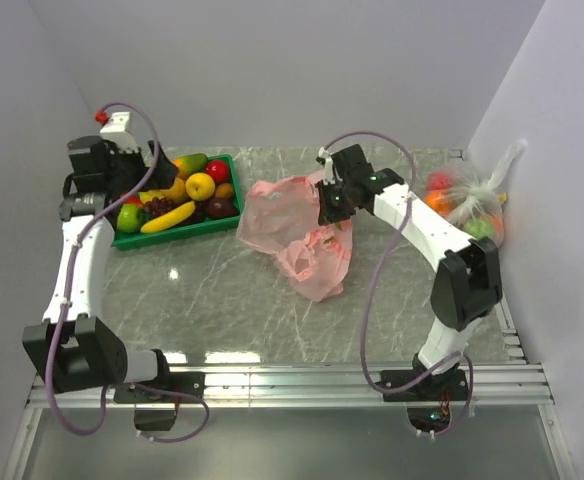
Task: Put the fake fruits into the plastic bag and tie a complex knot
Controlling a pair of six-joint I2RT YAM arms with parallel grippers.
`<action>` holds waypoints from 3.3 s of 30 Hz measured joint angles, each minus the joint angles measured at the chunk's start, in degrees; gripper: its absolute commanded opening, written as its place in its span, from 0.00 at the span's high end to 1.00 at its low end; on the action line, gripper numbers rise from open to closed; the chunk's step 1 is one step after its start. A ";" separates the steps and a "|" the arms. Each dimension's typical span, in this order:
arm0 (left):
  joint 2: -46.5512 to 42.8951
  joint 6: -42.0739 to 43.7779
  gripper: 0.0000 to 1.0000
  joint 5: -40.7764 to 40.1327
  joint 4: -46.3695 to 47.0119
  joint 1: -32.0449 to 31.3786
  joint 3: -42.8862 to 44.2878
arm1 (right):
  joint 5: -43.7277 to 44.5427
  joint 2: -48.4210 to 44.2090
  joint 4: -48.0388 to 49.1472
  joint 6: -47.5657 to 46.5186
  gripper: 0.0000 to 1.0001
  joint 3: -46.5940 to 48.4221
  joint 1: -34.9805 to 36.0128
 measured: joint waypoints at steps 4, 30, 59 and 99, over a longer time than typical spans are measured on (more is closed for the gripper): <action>3.34 2.54 0.04 0.79 -0.79 4.13 0.57 | 0.00 -4.42 1.38 -4.13 1.00 0.20 0.00; 32.04 18.14 0.14 -2.67 -3.67 1.70 12.02 | -3.21 -3.72 1.49 -4.35 1.00 -0.37 0.00; 35.74 17.44 0.01 -1.31 -1.62 -5.88 19.04 | -4.63 -1.42 1.44 -3.30 1.00 -0.37 -2.01; 41.09 17.22 0.06 -12.92 -1.81 -10.10 19.12 | -9.01 0.55 1.44 -1.51 1.00 -1.20 -4.04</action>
